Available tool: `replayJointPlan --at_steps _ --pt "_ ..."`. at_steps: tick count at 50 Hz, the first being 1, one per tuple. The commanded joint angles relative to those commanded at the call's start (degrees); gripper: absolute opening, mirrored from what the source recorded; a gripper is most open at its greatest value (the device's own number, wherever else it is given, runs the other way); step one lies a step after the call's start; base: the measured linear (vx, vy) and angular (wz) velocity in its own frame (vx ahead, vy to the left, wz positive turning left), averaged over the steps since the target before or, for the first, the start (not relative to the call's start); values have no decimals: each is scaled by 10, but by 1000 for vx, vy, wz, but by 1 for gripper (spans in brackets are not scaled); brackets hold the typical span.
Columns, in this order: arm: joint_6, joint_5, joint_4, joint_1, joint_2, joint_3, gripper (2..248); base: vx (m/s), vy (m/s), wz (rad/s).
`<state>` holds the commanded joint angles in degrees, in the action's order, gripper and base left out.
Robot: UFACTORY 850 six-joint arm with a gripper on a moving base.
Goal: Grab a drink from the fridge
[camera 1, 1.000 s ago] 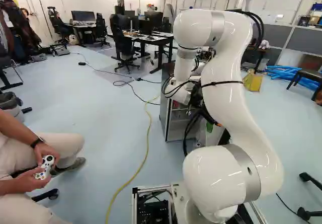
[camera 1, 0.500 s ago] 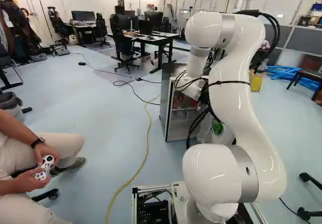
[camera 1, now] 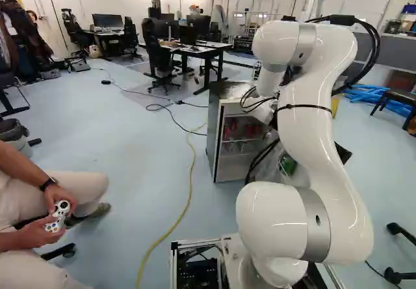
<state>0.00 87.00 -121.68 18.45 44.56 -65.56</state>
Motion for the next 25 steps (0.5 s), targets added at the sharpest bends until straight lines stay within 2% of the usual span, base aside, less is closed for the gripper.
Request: replayJointPlan --at_steps 10,25 --pt "0 0 0 24 8 -24 247 0 0 0" --pt "0 0 2 28 8 -25 247 0 0 0"
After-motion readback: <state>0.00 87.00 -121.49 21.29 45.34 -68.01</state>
